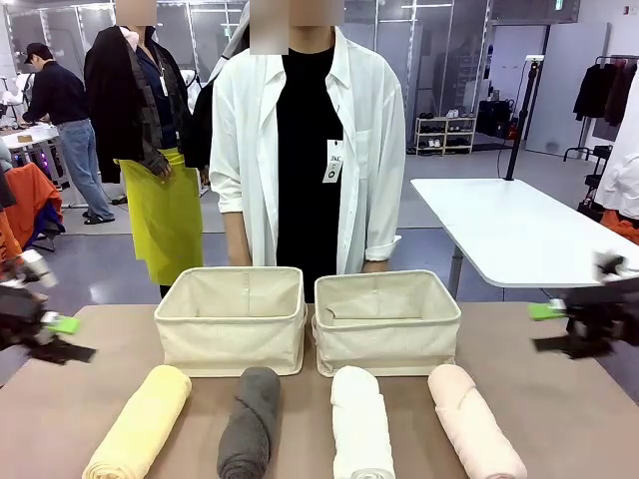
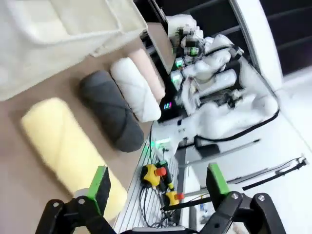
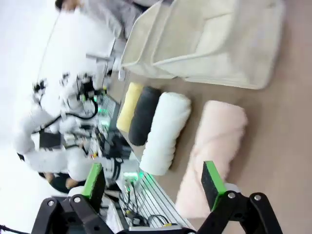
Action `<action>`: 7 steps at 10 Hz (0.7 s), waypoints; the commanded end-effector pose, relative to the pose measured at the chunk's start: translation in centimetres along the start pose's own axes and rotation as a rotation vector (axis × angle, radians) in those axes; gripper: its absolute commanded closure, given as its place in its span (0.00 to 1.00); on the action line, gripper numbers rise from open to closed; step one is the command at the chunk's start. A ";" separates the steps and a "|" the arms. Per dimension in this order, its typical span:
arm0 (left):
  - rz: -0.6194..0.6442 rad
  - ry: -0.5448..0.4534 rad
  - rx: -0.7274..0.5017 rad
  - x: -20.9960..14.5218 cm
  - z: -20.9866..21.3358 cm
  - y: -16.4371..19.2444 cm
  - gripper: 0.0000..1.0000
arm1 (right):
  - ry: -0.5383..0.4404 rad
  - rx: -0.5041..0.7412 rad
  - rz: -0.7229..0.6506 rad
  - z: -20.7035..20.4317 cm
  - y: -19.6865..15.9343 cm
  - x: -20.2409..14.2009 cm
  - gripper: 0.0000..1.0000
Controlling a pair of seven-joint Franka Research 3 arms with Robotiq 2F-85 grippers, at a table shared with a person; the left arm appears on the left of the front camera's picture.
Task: Divide the towels into two baskets.
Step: Pick up one hotel-folded towel and place it in the Fabric basket indicated by the person.
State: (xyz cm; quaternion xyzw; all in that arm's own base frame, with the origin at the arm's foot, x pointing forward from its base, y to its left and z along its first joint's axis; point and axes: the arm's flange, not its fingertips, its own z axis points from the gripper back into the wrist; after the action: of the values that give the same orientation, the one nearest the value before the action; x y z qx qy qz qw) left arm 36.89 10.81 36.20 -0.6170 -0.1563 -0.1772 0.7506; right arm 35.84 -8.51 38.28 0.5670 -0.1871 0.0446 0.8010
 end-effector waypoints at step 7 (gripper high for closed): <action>0.166 -0.534 0.143 -7.7 16.7 1.6 0.00 | -0.454 -0.158 -0.259 16.8 -5.6 -6.9 0.00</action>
State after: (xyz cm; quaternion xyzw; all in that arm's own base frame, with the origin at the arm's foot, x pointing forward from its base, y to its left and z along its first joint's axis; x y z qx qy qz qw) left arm 29.33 28.59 33.77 -0.5966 -0.3106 0.0521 0.7381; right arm 26.16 -26.25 35.02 0.5217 -0.2948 -0.1963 0.7761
